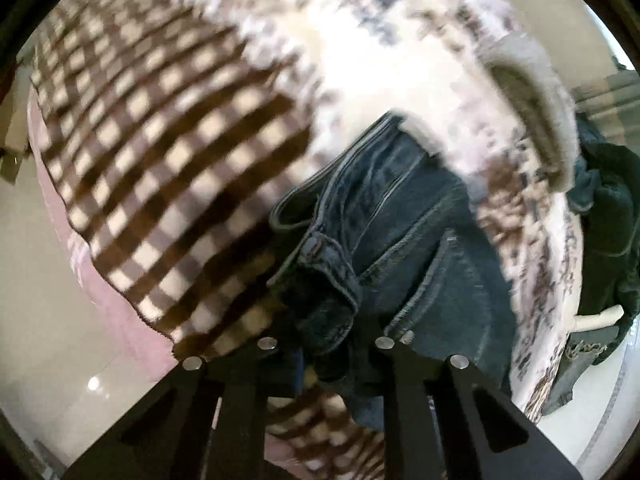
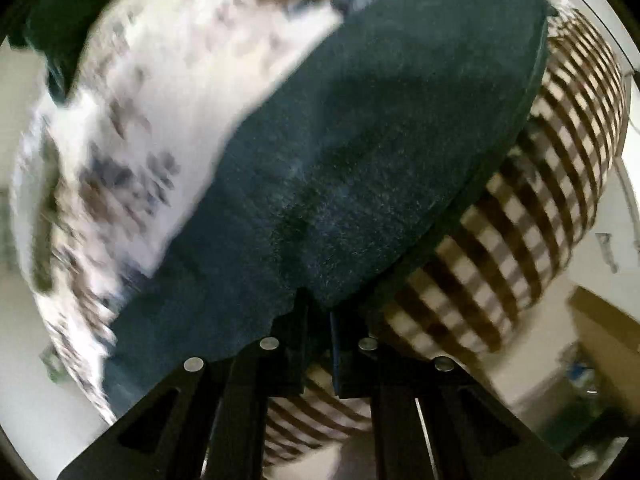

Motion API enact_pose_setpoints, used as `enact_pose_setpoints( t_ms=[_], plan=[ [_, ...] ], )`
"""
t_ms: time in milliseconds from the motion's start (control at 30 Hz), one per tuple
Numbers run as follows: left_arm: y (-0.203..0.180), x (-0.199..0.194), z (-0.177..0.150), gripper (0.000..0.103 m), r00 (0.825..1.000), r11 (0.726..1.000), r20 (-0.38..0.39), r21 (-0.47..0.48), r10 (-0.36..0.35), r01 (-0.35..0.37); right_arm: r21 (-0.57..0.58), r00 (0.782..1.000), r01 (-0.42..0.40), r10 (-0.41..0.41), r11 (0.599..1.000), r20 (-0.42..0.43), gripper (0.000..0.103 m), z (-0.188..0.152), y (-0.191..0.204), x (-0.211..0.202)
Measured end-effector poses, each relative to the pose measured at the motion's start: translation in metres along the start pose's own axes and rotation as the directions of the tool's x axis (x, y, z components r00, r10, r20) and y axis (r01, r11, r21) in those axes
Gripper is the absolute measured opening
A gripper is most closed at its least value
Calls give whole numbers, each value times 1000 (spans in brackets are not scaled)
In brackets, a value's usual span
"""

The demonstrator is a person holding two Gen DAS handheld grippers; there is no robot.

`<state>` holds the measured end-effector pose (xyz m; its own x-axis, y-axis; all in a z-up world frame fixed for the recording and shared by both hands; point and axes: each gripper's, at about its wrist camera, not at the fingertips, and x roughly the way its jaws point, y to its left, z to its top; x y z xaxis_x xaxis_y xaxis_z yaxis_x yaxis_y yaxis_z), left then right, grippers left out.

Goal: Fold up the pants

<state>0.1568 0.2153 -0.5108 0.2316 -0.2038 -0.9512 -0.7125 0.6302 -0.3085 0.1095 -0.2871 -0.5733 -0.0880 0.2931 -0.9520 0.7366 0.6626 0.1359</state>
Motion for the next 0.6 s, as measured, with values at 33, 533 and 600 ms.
enact_pose_setpoints(
  t_ms=[33,533,600],
  plan=[
    [4,7,2,19,999,1000,-33,-26,-7,6,-5,999,25,-25,1000,-41,18,3,-1,8],
    [-43,-37,12,83,976,960,116,191,184,-204,-644,979,-203,165,737,-120,50,-8,254,-8],
    [-48,-28,22,83,971,954,123,198,204,-226,-661,969,-239,127,711,-213,50,-4,291,24]
  ],
)
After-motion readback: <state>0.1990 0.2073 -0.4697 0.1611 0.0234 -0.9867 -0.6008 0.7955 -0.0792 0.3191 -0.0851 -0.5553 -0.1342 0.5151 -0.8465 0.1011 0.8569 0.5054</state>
